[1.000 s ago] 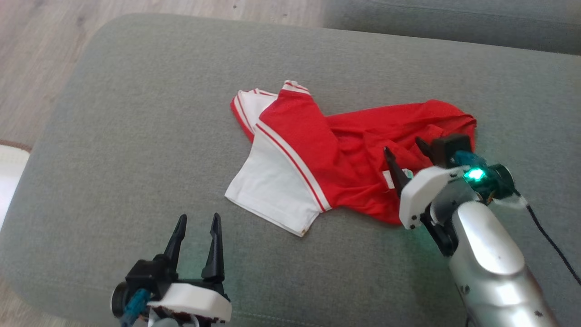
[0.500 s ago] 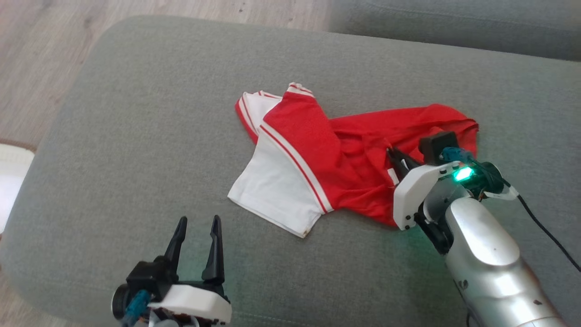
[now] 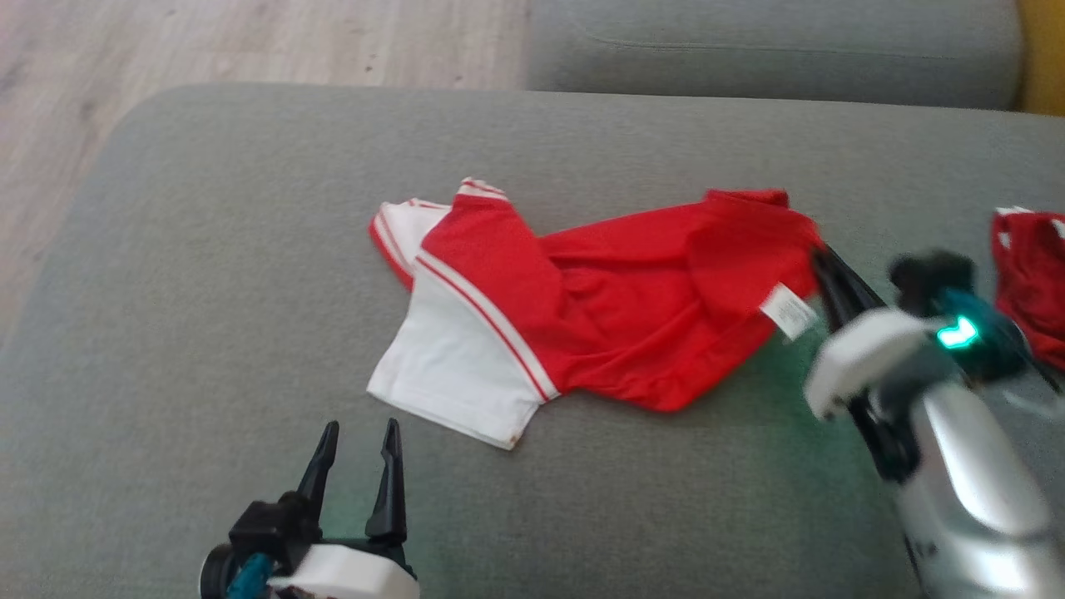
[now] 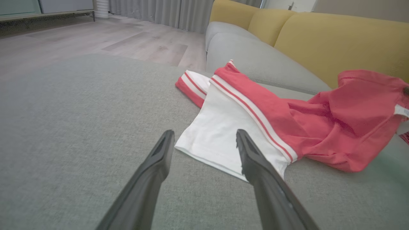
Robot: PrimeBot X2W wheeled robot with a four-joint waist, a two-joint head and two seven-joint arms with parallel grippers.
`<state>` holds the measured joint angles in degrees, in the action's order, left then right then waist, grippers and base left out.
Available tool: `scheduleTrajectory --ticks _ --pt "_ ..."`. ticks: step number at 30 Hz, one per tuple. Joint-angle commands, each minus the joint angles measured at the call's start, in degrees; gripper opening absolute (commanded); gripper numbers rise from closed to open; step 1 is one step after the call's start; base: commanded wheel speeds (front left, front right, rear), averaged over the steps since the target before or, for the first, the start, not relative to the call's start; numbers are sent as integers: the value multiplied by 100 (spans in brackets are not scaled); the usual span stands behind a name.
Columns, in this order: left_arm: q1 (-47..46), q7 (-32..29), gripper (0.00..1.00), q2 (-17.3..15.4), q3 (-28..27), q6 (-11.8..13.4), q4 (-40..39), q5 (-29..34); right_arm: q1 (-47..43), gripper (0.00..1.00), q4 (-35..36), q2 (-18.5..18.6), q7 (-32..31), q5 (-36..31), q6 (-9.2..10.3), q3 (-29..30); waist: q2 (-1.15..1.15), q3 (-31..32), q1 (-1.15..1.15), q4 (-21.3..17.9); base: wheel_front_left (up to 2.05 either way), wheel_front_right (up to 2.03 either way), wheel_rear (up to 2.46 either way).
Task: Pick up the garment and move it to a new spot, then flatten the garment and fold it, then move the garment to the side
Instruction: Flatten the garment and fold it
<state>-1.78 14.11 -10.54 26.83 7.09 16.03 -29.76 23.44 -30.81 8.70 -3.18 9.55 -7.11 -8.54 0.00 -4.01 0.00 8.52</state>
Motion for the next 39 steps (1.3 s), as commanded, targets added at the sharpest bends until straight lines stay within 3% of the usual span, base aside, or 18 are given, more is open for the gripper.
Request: scheduleTrajectory --ticks 1,9,18,19,20,21,30,39 --pt "-158 9 100 -92 -169 38 -221 -13 -87 0 303 35 34 -24 -37 37 0 23 0 -121 0 0 0" --pt "-224 -45 100 -156 -159 78 -355 -1 -884 0 726 -6 71 -223 -37 1060 0 -141 0 -384 0 0 0" --pt "-279 -66 100 -199 -156 112 -379 -12 -1089 0 470 -151 301 -579 -37 1543 0 -248 0 -508 0 0 0" --pt "-283 -66 100 -200 -155 115 -375 -16 -1106 9 425 -167 338 -626 -37 1578 0 -243 0 -517 0 0 0" --pt "-286 -68 100 -199 -151 117 -368 -20 -1127 46 387 -186 379 -664 -37 1612 0 -232 0 -525 0 0 0" --pt "-288 -69 100 -197 -148 119 -360 -25 -1153 100 356 -206 425 -697 -37 1633 0 -219 0 -534 0 0 0" --pt "-210 -32 100 -165 -182 106 -245 -125 -1592 100 496 -460 739 -778 -37 1967 0 107 0 -557 0 0 0" --pt "-193 12 100 -117 -177 65 -195 -153 -1775 100 1179 -569 896 -672 -37 1632 0 562 0 -511 0 0 0"
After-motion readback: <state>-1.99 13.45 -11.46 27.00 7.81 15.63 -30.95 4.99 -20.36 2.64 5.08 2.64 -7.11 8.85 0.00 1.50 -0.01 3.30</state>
